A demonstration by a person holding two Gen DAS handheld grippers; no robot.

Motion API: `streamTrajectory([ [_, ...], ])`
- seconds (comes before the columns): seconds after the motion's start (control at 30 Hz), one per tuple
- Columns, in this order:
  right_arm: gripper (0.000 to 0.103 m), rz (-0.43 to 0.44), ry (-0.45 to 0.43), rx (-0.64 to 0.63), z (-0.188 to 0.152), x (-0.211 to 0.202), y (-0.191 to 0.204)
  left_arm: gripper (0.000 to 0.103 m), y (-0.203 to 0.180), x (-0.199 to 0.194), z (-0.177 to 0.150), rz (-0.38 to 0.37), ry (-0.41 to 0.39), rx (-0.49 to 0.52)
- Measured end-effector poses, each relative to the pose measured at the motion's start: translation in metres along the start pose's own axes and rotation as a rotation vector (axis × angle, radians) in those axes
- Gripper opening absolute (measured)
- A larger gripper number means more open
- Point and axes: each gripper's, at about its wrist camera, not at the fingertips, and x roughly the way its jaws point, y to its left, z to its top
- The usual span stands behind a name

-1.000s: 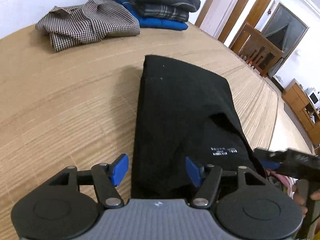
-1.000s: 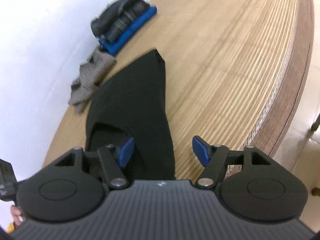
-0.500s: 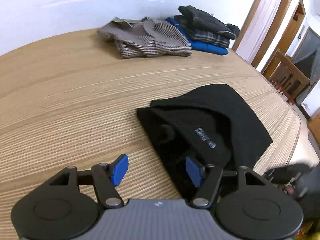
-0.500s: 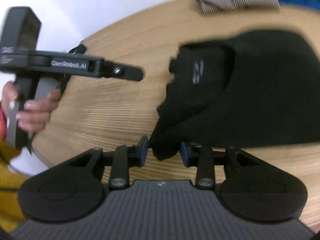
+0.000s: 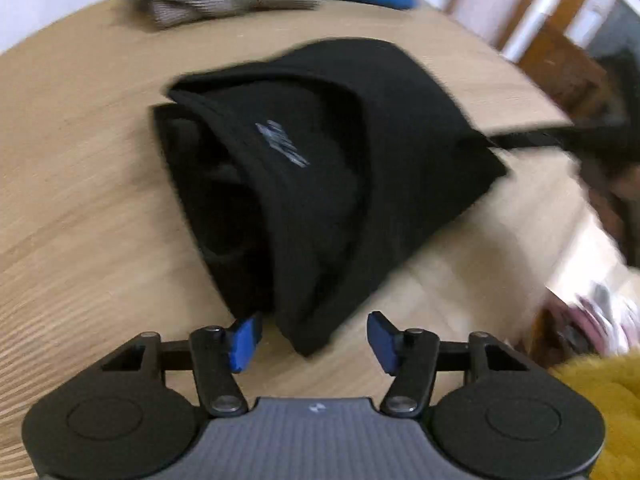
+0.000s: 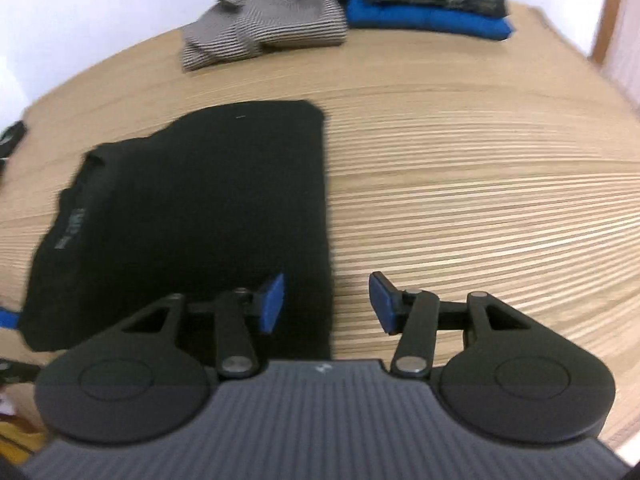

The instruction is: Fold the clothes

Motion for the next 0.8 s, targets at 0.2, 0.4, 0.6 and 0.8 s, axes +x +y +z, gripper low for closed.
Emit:
streamTrajectory([
  [0.2, 0.057, 0.287, 0.116, -0.210, -0.019, -0.001, 0.071, 0.063, 0.051, -0.017, 0.016, 0.271, -0.100, -0.204],
  [0.4, 0.053, 0.540, 0.017, -0.696, -0.037, -0.034, 0.142, 0.064, 0.082, -0.043, 0.030, 0.442, -0.141, -0.309],
  [0.6, 0.054, 0.365, -0.121, -0.377, 0.009, -0.017, 0.067, 0.067, 0.041, -0.044, 0.008, 0.398, -0.124, -0.306],
  [0.8, 0.056, 0.329, -0.004, -0.087, 0.026, 0.039, 0.020, 0.067, -0.002, -0.008, -0.013, 0.333, -0.047, -0.263],
])
